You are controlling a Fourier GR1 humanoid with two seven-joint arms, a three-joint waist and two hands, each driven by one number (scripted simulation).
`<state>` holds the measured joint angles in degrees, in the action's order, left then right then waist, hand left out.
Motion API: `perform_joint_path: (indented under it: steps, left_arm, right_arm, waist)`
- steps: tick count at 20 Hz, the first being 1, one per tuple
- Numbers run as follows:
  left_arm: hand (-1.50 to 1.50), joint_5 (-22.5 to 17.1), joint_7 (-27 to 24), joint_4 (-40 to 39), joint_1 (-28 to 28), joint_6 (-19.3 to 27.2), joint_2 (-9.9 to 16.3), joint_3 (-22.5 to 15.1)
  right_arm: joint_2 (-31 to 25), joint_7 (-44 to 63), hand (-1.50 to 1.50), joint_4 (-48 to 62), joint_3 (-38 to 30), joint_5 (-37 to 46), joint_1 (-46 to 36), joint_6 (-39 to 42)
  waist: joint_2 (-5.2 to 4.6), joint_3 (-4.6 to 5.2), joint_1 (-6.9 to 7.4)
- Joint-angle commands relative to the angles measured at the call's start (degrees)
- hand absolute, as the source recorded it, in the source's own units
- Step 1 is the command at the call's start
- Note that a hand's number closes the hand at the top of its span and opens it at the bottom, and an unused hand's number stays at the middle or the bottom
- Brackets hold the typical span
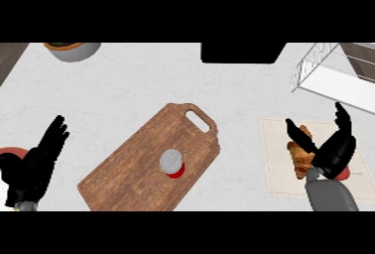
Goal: Pick the croissant from the placemat and place it in the tiered shelf
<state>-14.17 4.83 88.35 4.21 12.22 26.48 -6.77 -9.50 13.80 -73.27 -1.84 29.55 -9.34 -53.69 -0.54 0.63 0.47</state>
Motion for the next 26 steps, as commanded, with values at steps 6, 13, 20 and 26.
perform_joint_path:
  steps: [6,13,20,26]
  left_arm:
    - [0.0,-1.3,-0.7,-2.6,0.0,-3.1,2.3,2.0]
    - [0.0,-2.4,0.3,-4.0,-2.4,-3.5,1.6,2.5]
    - [0.0,-1.9,-1.3,-6.5,-1.8,-4.1,1.1,2.9]
    - [0.0,-3.4,-3.8,-8.0,-0.2,-7.3,2.1,5.4]
  right_arm:
    - [-0.9,25.0,-1.5,10.3,-1.0,22.9,-0.6,7.2]
    - [-0.8,43.7,-1.5,12.4,4.9,28.4,-6.8,34.0]
    - [-1.5,60.5,-1.5,4.4,8.1,30.7,-14.4,58.8]
    - [1.2,66.0,-1.5,-3.6,8.4,31.6,-12.3,67.5]
  waist:
    - [0.32,0.43,0.29]
    - [0.5,0.22,0.51]
    - [1.23,-0.24,-1.28]
    - [1.1,-0.47,-1.16]
